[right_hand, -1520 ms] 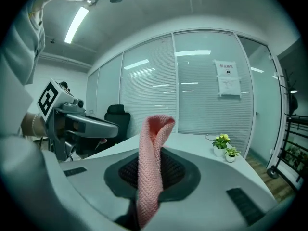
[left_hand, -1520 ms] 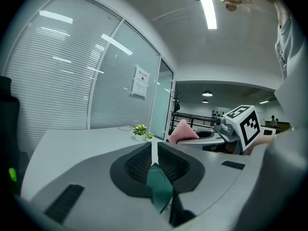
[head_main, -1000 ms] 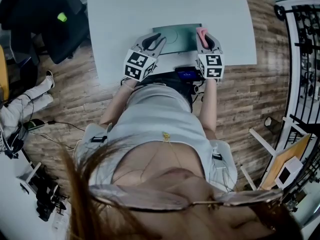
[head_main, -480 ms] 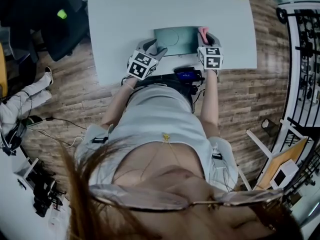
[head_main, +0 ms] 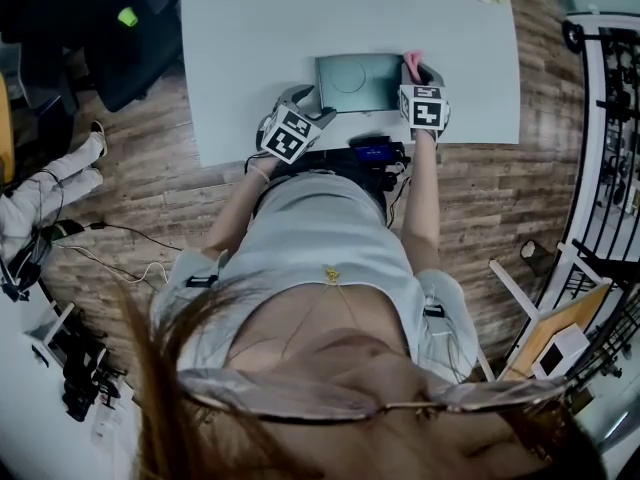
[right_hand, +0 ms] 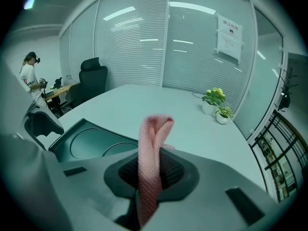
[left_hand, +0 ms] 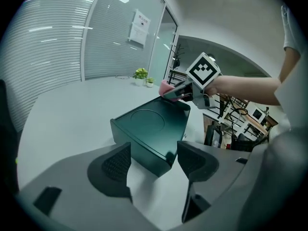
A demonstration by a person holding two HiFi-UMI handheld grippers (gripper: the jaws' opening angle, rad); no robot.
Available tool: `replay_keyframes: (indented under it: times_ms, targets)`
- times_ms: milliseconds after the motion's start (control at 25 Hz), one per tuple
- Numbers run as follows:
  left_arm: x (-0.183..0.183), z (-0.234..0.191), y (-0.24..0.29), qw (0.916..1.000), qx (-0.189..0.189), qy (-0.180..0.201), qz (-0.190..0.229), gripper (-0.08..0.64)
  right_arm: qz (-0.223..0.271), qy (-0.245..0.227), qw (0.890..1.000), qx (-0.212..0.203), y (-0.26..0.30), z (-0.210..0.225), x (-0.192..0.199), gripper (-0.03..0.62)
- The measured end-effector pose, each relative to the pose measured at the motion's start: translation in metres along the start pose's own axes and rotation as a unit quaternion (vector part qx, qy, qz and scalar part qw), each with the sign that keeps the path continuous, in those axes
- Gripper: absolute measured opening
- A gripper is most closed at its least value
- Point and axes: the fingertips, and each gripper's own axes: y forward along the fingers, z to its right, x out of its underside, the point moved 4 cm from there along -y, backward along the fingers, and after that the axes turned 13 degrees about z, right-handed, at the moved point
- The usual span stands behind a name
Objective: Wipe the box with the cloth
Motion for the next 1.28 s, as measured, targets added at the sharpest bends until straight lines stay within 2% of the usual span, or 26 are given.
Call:
replay_keyframes:
  times_ms: [400,720,960,1280]
  targets:
    - [0.014,0.013,0.009,0.9965,0.016,0.069,-0.043,0.313,-0.03,-0.019,0.999,-0.001,0.009,-0.001,0.0,0.041]
    - [0.015,0.011,0.013,0.9972,0.024,0.057,-0.042,0.311,-0.041,-0.005,0.999,-0.008,0.014,-0.002,0.0,0.04]
    - [0.015,0.012,0.012,0.9977,0.027,0.048,-0.039,0.311,-0.054,-0.032,0.998,-0.01,0.013,-0.01,0.0,0.04]
    - [0.015,0.012,0.013,0.9977,0.029,0.047,-0.04,0.311,-0.06,-0.036,0.997,-0.028,0.015,-0.022,0.002,0.04]
